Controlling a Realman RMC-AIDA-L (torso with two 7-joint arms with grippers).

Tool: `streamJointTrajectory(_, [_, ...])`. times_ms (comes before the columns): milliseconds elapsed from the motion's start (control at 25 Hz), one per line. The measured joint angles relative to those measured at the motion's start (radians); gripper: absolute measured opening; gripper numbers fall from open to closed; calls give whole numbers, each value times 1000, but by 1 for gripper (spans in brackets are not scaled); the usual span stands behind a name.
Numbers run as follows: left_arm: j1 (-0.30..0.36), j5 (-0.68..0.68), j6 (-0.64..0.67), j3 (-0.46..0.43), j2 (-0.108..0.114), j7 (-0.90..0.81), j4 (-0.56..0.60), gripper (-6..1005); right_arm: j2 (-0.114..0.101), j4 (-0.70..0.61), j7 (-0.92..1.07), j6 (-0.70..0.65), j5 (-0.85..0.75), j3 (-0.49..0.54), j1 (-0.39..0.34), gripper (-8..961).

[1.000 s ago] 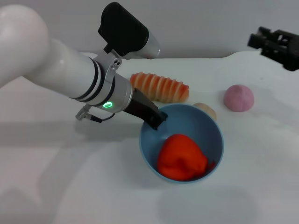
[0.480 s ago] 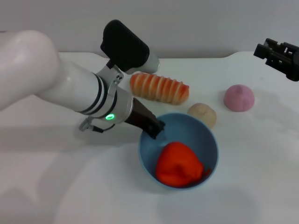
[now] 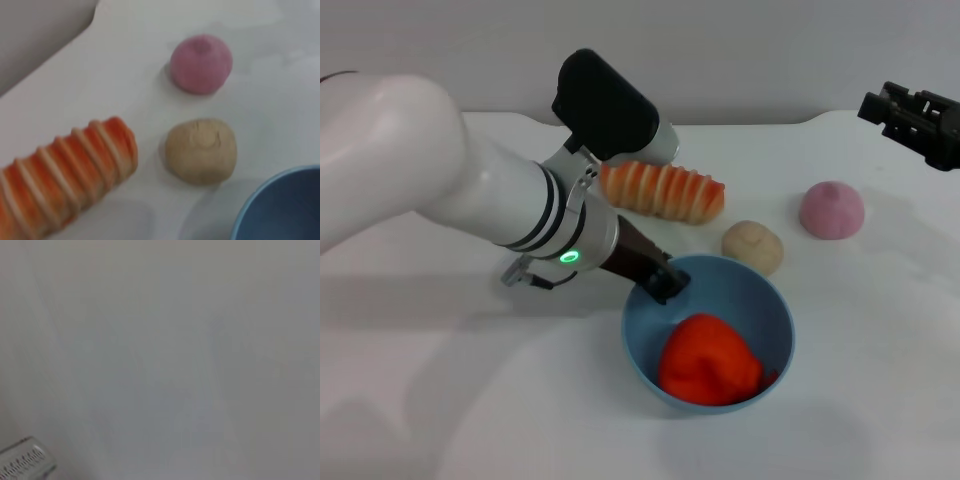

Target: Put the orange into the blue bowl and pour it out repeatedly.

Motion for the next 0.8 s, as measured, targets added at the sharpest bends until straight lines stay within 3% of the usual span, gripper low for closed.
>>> streamJointTrajectory(280, [37,21,-3,-13,5,6,108,176,-1,1,-35,17,-1,4,-10,566])
streamJointTrajectory(400, [63,59,-42,-47,6,7,166,292,-1,1,-57,38,2,13,-17,576])
streamJointTrajectory(600, [133,63,-295,-106,5,11,200,513,4,43,-195,77,17,37,-24,594])
streamJointTrajectory(800, [234,62,-682,-20,4,29,175,798,5,175,-439,121,160,67,-31,622])
